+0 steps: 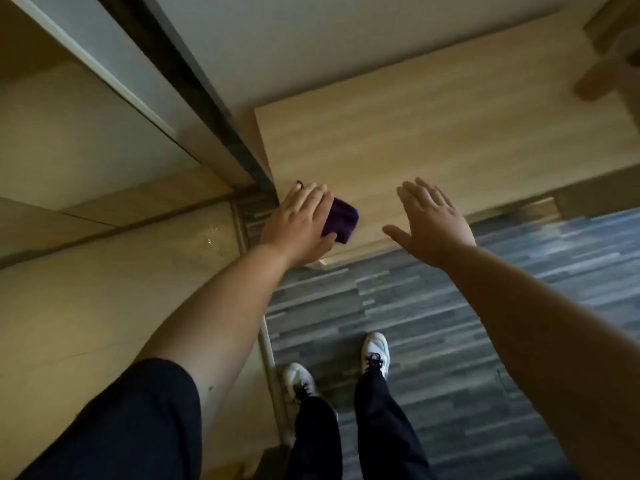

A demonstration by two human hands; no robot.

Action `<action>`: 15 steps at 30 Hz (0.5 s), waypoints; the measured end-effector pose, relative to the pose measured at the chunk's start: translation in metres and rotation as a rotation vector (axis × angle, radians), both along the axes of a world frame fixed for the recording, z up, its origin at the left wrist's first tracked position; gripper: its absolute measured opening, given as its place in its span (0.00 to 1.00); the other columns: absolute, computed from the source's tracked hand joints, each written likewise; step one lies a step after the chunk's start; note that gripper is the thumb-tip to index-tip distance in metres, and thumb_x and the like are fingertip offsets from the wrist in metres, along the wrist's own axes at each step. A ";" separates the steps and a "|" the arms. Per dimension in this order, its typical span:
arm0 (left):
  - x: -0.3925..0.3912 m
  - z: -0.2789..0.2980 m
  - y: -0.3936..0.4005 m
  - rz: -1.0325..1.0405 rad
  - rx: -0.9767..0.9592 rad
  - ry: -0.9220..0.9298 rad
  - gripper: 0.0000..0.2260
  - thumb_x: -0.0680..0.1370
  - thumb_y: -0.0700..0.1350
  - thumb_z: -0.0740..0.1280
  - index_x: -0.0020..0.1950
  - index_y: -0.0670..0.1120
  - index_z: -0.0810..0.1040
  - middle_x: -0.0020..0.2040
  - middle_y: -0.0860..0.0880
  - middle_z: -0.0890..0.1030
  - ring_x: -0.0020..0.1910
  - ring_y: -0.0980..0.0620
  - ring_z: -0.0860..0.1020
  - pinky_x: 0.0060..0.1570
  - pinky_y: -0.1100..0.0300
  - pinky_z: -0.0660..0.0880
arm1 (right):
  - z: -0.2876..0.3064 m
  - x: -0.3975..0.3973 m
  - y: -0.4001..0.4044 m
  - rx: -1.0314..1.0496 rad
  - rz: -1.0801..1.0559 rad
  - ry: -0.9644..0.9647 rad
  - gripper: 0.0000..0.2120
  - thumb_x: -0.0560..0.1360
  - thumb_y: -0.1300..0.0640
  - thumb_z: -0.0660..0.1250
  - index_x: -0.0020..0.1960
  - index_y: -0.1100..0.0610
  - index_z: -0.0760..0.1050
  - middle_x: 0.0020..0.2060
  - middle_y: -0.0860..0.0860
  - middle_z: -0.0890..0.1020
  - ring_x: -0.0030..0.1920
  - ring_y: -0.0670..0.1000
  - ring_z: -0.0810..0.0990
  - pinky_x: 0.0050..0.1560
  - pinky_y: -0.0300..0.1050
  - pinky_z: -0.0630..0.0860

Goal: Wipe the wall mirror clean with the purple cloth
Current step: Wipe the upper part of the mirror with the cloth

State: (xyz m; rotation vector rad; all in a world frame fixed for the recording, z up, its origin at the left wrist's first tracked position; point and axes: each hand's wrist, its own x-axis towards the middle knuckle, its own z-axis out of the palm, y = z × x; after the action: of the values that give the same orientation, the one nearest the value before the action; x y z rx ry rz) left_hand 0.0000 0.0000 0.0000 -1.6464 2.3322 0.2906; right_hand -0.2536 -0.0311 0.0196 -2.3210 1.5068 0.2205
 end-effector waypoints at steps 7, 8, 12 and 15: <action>0.006 -0.070 -0.017 -0.045 -0.002 0.011 0.36 0.80 0.61 0.57 0.80 0.38 0.57 0.79 0.39 0.60 0.79 0.41 0.56 0.78 0.46 0.47 | -0.070 0.006 -0.009 0.068 0.031 0.017 0.38 0.79 0.36 0.55 0.79 0.59 0.52 0.79 0.55 0.57 0.80 0.53 0.47 0.78 0.49 0.42; 0.007 -0.074 -0.020 -0.059 -0.019 0.006 0.36 0.80 0.62 0.58 0.79 0.38 0.58 0.79 0.39 0.61 0.78 0.41 0.57 0.78 0.46 0.48 | -0.074 0.007 -0.011 0.071 0.030 0.024 0.38 0.79 0.36 0.55 0.79 0.58 0.52 0.79 0.54 0.57 0.80 0.53 0.47 0.78 0.49 0.42; 0.005 -0.091 -0.030 -0.093 -0.008 0.025 0.40 0.79 0.65 0.58 0.80 0.39 0.55 0.80 0.40 0.58 0.79 0.41 0.54 0.78 0.47 0.45 | -0.091 0.008 -0.012 0.094 0.026 0.029 0.37 0.79 0.36 0.54 0.79 0.58 0.52 0.79 0.54 0.57 0.80 0.53 0.47 0.78 0.50 0.42; 0.004 -0.103 -0.034 -0.124 0.072 0.003 0.43 0.79 0.68 0.55 0.81 0.41 0.47 0.82 0.42 0.49 0.81 0.45 0.45 0.78 0.50 0.39 | -0.097 0.006 -0.015 0.089 0.027 0.036 0.37 0.79 0.36 0.53 0.79 0.58 0.52 0.79 0.54 0.56 0.80 0.53 0.47 0.78 0.49 0.41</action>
State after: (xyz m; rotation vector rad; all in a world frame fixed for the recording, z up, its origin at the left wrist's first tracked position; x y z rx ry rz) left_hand 0.0045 -0.0341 -0.1025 -1.4622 2.3844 0.3475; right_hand -0.2478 -0.0458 -0.0776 -2.2804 1.4525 0.3318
